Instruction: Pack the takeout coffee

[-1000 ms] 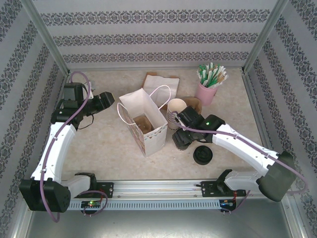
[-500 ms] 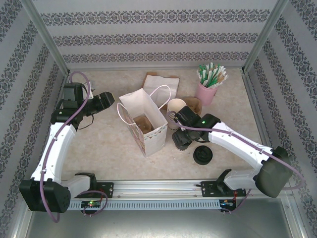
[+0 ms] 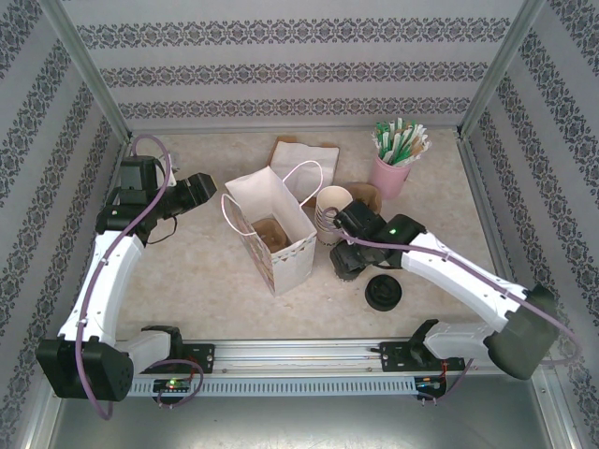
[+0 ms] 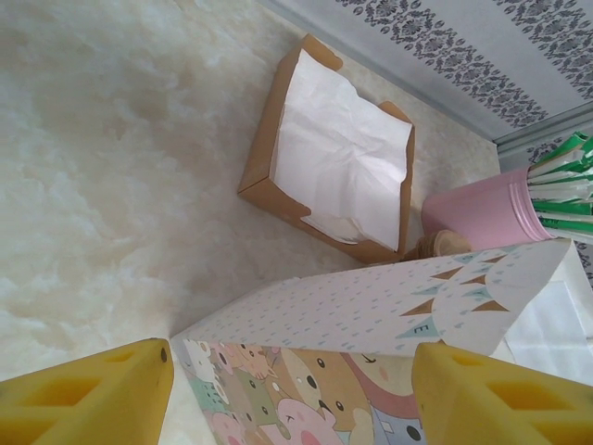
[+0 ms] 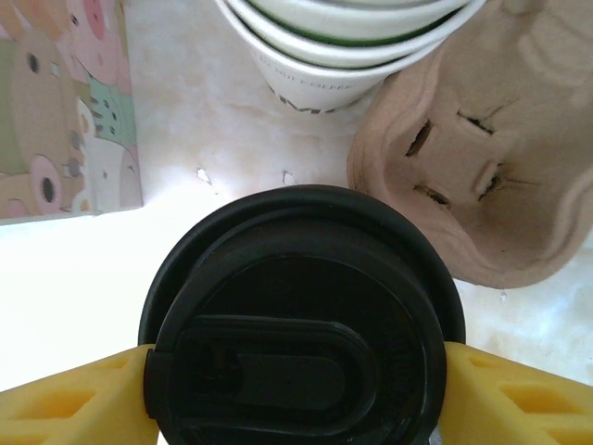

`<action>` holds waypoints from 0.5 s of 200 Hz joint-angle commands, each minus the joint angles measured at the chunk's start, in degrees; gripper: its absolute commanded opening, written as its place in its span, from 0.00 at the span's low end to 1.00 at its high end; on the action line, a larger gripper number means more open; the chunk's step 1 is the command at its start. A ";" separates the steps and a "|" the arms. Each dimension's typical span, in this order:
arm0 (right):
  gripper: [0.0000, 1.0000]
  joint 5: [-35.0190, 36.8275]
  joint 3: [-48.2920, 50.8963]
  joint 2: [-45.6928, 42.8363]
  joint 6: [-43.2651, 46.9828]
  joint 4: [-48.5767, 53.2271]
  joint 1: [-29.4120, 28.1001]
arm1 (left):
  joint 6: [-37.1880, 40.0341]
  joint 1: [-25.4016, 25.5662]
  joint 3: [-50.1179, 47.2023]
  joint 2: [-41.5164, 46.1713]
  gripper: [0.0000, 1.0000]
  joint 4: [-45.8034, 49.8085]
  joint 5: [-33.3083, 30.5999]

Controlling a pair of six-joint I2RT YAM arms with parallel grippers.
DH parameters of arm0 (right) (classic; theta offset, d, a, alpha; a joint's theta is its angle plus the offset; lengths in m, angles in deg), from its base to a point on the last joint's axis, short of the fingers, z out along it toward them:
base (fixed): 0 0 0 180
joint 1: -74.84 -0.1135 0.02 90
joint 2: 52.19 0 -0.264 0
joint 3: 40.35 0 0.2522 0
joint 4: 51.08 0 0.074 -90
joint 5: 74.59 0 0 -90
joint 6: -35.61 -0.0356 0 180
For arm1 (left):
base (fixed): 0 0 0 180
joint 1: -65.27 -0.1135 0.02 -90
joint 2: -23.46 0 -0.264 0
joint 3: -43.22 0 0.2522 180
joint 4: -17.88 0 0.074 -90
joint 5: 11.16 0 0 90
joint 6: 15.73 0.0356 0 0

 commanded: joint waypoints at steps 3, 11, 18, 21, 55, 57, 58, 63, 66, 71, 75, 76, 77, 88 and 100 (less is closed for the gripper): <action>0.69 -0.68 -4.07 -3.57 -3.15 4.67 -0.65 | -0.89 -0.58 0.62 -2.59 0.70 -1.65 -2.72; 0.69 -0.88 -5.27 -4.14 -3.81 6.00 -0.69 | -1.43 -0.67 1.12 -3.69 0.70 -1.71 -3.50; 0.69 -1.06 -6.20 -4.57 -4.39 7.26 -0.65 | -1.79 -0.74 1.44 -4.75 0.70 -2.04 -3.92; 0.69 -1.11 -6.61 -4.74 -4.60 7.81 -0.61 | -2.01 -0.77 1.54 -5.13 0.70 -2.33 -4.05; 0.69 -0.93 -11.84 -5.87 -6.65 14.30 -0.75 | -4.47 -0.94 2.11 -9.90 0.68 -5.33 -4.52; 0.69 -0.86 -12.16 -5.93 -6.62 14.61 -0.75 | -4.55 -0.94 2.09 -10.20 0.68 -5.43 -4.50; 0.69 -0.89 -12.33 -5.98 -6.64 14.73 -0.72 | -4.61 -0.94 2.09 -10.40 0.68 -5.46 -4.47; 0.68 -0.87 -13.14 -6.03 -6.75 15.42 -0.72 | -4.74 -0.95 2.08 -11.11 0.67 -5.69 -4.32; 0.68 -0.83 -13.56 -6.19 -6.66 15.81 -0.74 | -4.94 -0.94 2.05 -11.53 0.67 -5.89 -4.20; 0.68 -0.75 -14.43 -6.33 -6.76 16.50 -0.79 | -5.13 -0.87 1.92 -12.07 0.67 -6.27 -3.88; 0.69 -0.74 -15.18 -6.32 -6.71 16.92 -0.83 | -5.24 -0.85 1.77 -12.66 0.66 -6.53 -3.56; 0.69 -0.74 -15.42 -6.35 -6.69 17.12 -0.81 | -5.26 -0.85 1.71 -12.73 0.66 -6.58 -3.47; 0.69 -0.79 -15.63 -6.37 -6.72 17.26 -0.84 | -5.36 -0.85 1.63 -12.85 0.66 -6.65 -3.38; 0.68 -0.92 -17.69 -6.54 -6.24 18.46 -0.81 | -5.54 -0.78 1.23 -14.08 0.66 -7.33 -2.29; 0.69 -1.03 -19.63 -6.68 -5.99 19.06 -0.91 | -5.63 -0.35 0.86 -15.40 0.65 -7.99 -1.62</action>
